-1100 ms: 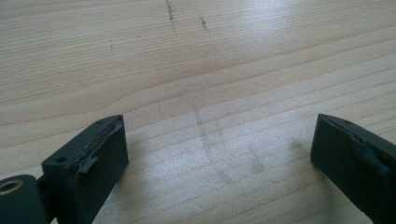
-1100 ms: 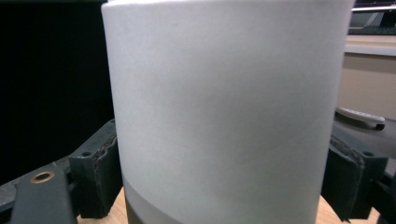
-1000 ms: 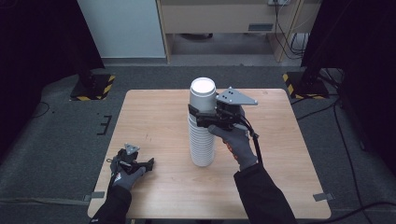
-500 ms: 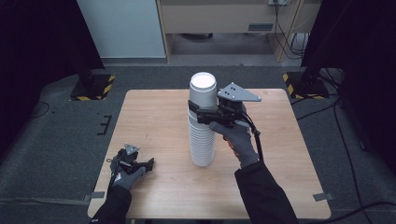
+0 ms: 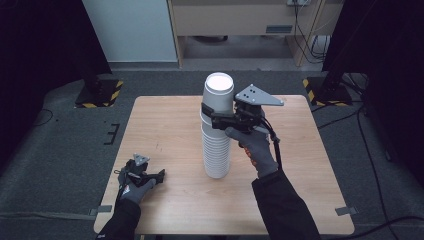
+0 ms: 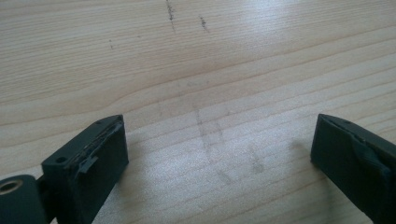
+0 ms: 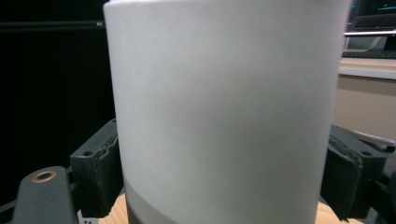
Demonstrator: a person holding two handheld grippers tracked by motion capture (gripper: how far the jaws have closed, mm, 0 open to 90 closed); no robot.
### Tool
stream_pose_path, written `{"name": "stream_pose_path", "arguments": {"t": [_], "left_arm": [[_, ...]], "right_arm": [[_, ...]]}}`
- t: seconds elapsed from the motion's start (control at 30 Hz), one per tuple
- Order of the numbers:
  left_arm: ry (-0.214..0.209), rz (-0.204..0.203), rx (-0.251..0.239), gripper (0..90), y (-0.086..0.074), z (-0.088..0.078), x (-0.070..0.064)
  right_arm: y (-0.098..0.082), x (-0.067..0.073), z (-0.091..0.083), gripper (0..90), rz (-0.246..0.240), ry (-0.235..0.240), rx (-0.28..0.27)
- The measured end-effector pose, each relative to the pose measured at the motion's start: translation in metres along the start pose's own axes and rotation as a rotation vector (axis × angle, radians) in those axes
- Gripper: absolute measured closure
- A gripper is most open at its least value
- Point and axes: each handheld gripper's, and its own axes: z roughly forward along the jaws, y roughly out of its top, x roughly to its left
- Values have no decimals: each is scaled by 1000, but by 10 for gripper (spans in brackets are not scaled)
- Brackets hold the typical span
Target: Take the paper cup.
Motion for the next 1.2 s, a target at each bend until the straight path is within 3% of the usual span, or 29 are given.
{"name": "stream_pose_path", "arguments": {"t": [0.33, 0.6, 0.7, 1.2], "left_arm": [[1, 0, -1, 29, 0, 0, 0], [1, 1, 0, 29, 0, 0, 0], [1, 0, -1, 29, 0, 0, 0], [1, -1, -1, 29, 0, 0, 0]], "right_arm": [[10, -2, -6, 158, 16, 6, -44], [14, -7, -9, 158, 67, 8, -88], [17, -7, -11, 158, 59, -1, -96], [30, -15, -34, 158, 89, -3, -162]]}}
